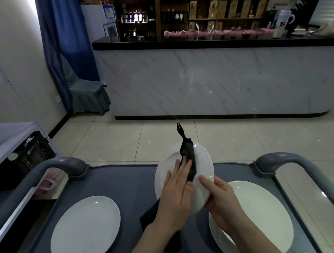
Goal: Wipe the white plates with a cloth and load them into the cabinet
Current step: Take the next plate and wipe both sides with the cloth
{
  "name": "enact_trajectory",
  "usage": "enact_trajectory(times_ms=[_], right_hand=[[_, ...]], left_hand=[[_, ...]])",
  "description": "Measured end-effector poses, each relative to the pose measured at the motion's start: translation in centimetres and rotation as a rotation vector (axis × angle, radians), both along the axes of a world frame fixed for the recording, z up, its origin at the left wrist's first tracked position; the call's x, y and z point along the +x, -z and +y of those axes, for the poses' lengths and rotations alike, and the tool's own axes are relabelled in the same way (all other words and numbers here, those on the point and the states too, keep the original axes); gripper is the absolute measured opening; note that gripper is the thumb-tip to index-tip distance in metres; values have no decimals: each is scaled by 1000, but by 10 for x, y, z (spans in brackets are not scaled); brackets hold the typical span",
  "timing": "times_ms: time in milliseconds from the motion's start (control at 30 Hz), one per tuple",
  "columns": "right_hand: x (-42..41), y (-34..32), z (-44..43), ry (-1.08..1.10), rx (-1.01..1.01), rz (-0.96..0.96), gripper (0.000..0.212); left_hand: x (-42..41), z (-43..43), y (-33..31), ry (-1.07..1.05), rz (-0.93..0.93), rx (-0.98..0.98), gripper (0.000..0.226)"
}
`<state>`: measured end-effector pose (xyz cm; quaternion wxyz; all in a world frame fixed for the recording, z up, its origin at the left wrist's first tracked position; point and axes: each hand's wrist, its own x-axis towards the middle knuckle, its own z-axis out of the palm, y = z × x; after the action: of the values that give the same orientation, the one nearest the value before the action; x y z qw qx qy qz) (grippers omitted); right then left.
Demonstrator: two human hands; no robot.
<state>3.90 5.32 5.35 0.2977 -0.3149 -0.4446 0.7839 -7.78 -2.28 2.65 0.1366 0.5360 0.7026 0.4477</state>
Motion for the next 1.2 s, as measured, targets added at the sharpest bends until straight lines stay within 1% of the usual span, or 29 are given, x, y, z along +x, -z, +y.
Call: enact_trajectory(times_ms=[133, 200, 267, 333, 400, 533, 633, 700, 767, 900, 1000, 1133, 1200], right_hand=[[3, 1, -4, -39, -5, -33, 38], [7, 1, -5, -33, 6, -46, 37], [13, 0, -4, -27, 12, -34, 34], [17, -1, 0, -9, 10, -21, 30], [19, -3, 5, 15, 6, -11, 26], [18, -2, 14, 42, -10, 13, 17], [16, 2, 15, 20, -13, 6, 20], [17, 5, 12, -6, -6, -31, 24], [18, 10, 10, -26, 5, -75, 27], [23, 15, 9, -38, 18, -101, 19], [29, 14, 10, -64, 67, -103, 14], [35, 11, 12, -108, 203, -139, 13], [36, 6, 11, -130, 286, -152, 13]], left_hand=[[-15, 11, -5, 1, 36, -46, 47], [-24, 6, 4, -66, -38, -66, 46], [-32, -2, 15, -142, -178, -64, 44], [-31, -9, 23, -183, -289, -57, 46], [-22, -15, 28, -201, -320, -22, 44], [15, -22, 35, -132, -274, 48, 51], [35, -12, 28, -84, -199, 33, 50], [36, 0, 19, -80, -127, 7, 51], [30, 9, 12, -85, -97, -39, 50], [13, 12, 17, -132, -95, -135, 49], [-1, 2, 31, -211, -190, -175, 43], [-19, -16, 43, -278, -388, -260, 47], [-30, -22, 45, -318, -444, -300, 45]])
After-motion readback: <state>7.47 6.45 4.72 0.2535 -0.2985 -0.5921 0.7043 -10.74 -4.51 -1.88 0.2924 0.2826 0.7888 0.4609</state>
